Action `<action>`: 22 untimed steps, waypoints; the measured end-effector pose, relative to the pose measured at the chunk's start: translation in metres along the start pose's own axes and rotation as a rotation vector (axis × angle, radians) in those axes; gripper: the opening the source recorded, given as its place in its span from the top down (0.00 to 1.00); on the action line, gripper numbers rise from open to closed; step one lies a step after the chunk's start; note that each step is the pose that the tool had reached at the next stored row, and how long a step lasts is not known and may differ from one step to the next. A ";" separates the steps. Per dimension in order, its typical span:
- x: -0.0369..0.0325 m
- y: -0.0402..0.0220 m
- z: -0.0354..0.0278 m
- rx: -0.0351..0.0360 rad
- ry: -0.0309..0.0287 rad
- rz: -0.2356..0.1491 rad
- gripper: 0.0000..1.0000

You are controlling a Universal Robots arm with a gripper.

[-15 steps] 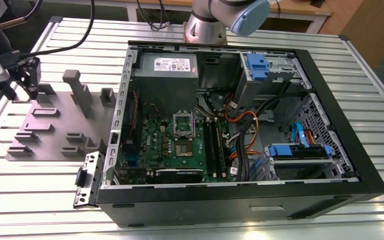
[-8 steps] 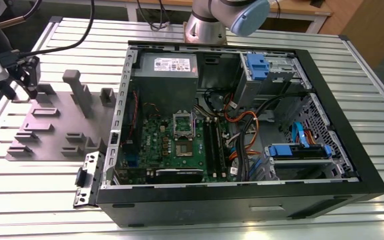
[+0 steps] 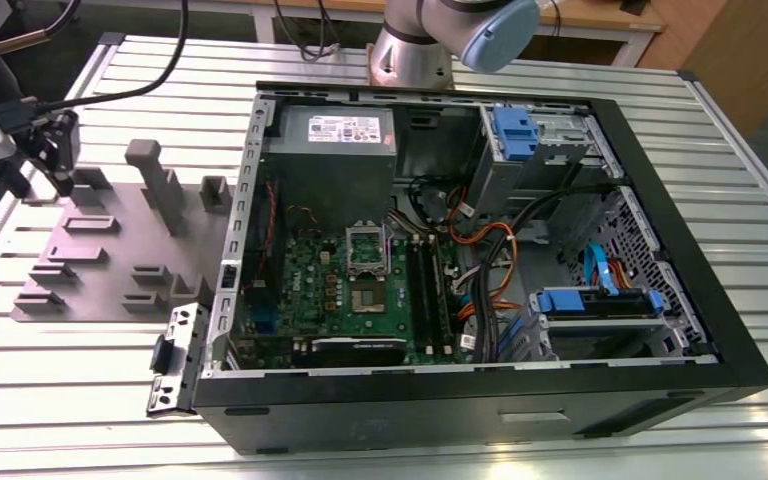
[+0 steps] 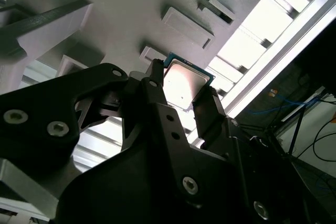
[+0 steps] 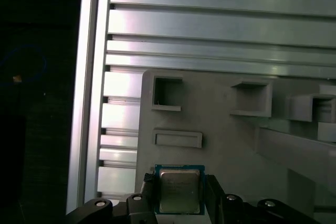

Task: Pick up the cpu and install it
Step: 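Pick up the cpu and move it towards the insertion slot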

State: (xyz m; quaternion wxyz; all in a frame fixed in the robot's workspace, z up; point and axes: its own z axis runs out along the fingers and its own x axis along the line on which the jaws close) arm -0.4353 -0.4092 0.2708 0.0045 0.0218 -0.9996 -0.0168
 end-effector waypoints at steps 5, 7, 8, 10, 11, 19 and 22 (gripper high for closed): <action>0.0000 0.0001 -0.0016 0.0000 -0.0001 0.000 0.53; 0.0000 0.0001 -0.0024 0.0000 -0.0001 0.000 0.53; 0.0000 0.0001 -0.0027 0.0000 0.0000 0.000 0.53; 0.0000 0.0001 -0.0034 0.0000 0.0000 0.000 0.53; 0.0000 0.0001 -0.0038 0.0000 0.0000 0.000 0.53; 0.0000 0.0002 -0.0065 0.0000 0.0000 0.000 0.53; 0.0000 0.0003 -0.0071 -0.0001 -0.0002 0.000 0.53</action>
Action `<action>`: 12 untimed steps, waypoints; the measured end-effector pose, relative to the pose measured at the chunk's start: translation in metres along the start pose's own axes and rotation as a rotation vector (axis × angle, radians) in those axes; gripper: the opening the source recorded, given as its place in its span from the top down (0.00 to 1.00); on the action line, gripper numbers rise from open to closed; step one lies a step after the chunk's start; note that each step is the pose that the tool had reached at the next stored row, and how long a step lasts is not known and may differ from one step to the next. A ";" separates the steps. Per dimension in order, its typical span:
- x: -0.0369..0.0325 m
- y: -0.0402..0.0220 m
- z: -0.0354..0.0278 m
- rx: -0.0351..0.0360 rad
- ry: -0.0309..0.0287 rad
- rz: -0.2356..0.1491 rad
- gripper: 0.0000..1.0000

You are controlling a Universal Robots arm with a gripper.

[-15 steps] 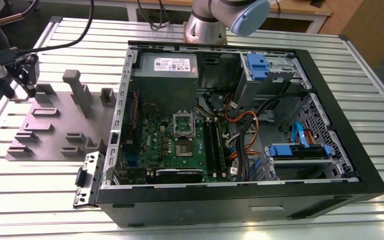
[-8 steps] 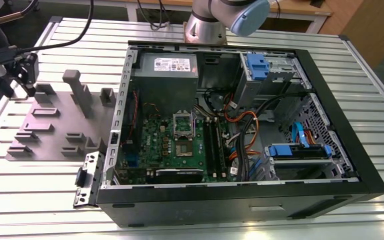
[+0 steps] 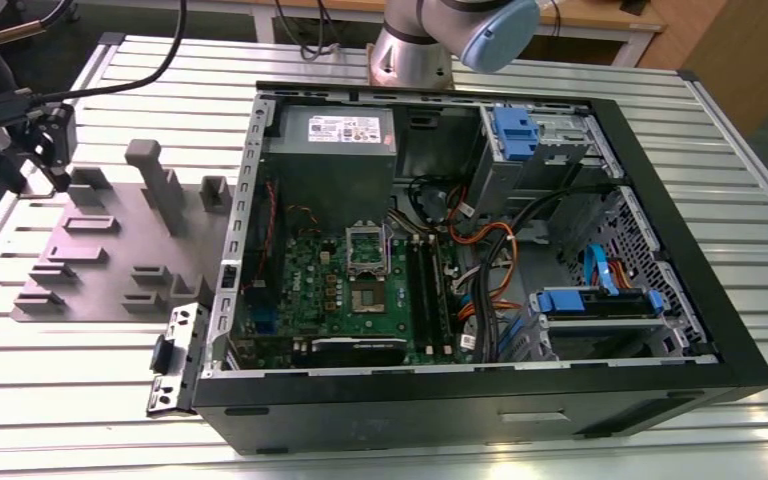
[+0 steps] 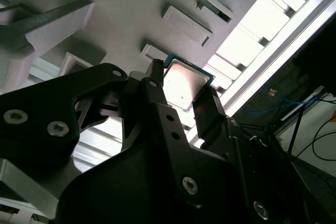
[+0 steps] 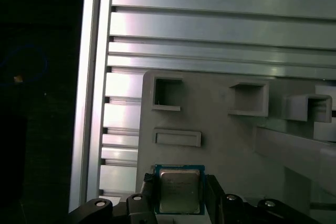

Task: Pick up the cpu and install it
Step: 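Pick up the cpu and move it towards the insertion slot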

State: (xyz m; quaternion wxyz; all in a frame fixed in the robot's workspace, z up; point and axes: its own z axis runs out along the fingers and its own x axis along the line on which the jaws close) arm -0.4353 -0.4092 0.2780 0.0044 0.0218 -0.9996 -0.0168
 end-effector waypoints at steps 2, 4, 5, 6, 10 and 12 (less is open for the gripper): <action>0.0000 0.0000 -0.0007 0.0001 0.0002 0.000 0.53; 0.0000 0.0000 -0.0013 0.0001 0.0002 0.000 0.53; 0.0000 0.0000 -0.0013 0.0001 0.0002 0.000 0.53; -0.0002 0.0000 -0.0014 0.0002 0.0004 0.000 0.53; -0.0026 -0.0001 -0.0015 0.0002 0.0004 0.000 0.53; -0.0037 -0.0001 -0.0013 0.0000 0.0002 0.000 0.53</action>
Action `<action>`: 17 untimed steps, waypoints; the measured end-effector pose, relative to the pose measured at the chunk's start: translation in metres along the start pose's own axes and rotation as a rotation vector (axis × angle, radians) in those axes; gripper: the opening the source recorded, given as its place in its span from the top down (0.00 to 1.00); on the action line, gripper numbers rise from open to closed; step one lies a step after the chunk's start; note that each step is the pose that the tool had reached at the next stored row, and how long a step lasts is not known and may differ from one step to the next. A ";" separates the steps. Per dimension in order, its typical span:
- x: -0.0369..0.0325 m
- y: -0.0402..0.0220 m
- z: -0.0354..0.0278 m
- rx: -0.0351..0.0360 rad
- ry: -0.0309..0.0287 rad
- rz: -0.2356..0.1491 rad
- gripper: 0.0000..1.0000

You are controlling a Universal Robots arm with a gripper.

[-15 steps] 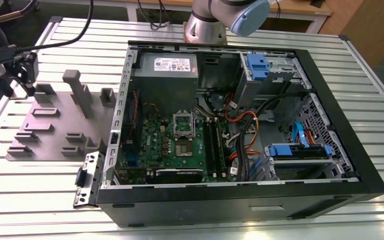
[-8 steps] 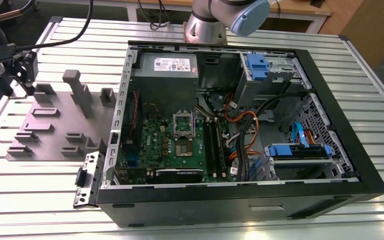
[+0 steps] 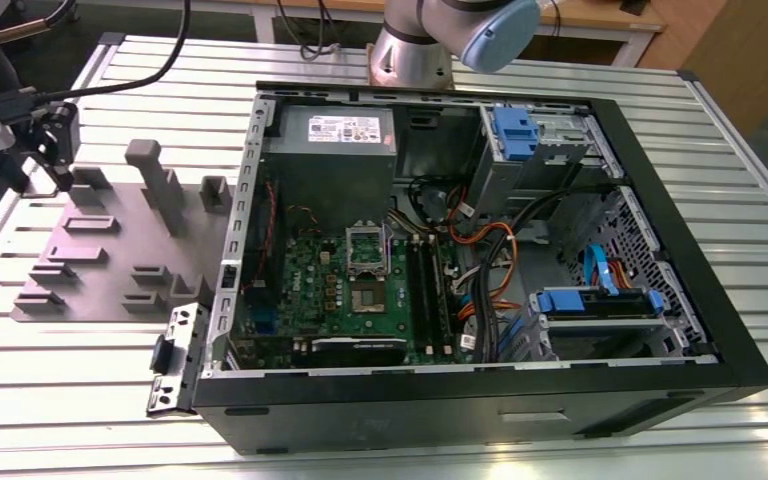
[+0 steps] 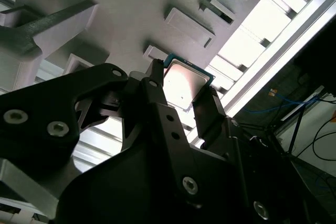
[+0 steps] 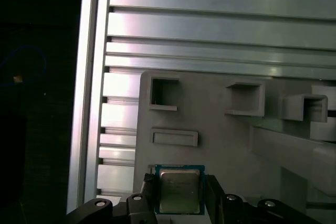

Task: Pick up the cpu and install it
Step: 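Pick up the cpu and move it towards the insertion slot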

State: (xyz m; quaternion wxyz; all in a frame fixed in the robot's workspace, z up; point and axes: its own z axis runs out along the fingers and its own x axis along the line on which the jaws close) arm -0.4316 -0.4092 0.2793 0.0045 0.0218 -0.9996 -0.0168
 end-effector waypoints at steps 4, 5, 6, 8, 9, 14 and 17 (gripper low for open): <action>0.0000 0.0001 -0.0023 0.0004 0.0001 0.000 0.53; 0.0000 0.0001 -0.0039 0.0004 0.0002 0.000 0.53; 0.0000 0.0002 -0.0057 0.0004 0.0001 0.000 0.53; 0.0000 0.0003 -0.0098 0.0004 0.0001 0.000 0.53; 0.0000 0.0004 -0.0119 0.0003 0.0000 0.000 0.53; 0.0001 0.0006 -0.0190 0.0005 0.0001 0.001 0.53; 0.0001 0.0007 -0.0220 0.0005 0.0000 0.003 0.53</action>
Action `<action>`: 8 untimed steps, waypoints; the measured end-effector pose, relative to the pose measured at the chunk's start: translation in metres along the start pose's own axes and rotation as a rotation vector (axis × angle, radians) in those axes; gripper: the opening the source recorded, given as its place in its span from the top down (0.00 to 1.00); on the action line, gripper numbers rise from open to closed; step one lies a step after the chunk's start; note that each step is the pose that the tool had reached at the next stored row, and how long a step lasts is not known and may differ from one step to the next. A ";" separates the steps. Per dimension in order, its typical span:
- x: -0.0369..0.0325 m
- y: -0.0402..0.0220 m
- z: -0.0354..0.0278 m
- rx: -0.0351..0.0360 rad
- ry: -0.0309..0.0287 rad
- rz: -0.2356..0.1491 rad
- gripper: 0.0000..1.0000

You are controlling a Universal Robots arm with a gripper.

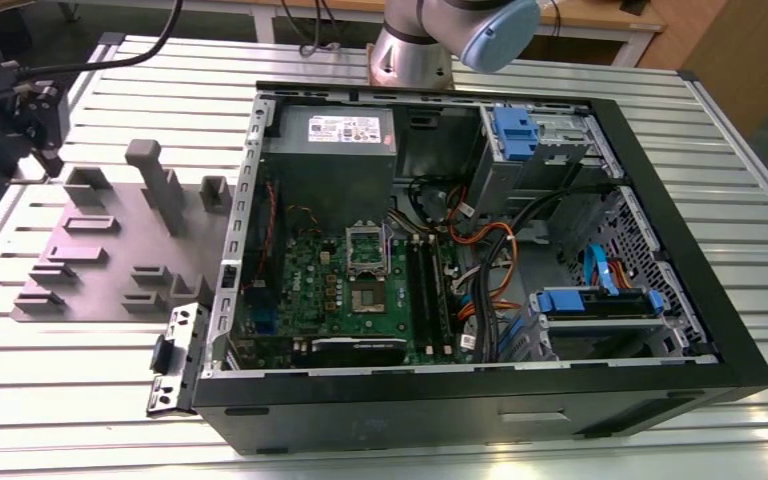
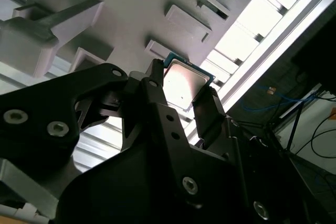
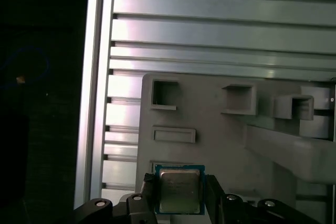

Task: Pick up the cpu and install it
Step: 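Pick up the cpu and move it towards the insertion slot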

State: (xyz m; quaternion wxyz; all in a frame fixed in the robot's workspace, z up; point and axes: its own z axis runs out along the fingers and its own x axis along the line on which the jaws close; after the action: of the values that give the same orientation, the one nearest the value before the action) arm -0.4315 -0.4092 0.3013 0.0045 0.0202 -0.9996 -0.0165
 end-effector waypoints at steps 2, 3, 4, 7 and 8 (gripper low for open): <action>0.0000 0.0001 -0.0019 0.0000 -0.0001 0.001 0.53; 0.0000 0.0001 -0.0030 0.0000 -0.0001 0.001 0.53; 0.0000 0.0001 -0.0042 0.0000 0.0000 0.001 0.53; 0.0001 0.0003 -0.0075 0.0000 -0.0001 0.001 0.53; 0.0001 0.0003 -0.0087 0.0000 -0.0001 0.001 0.53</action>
State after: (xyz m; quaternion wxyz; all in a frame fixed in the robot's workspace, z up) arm -0.4315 -0.4092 0.3100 0.0044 0.0196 -0.9997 -0.0165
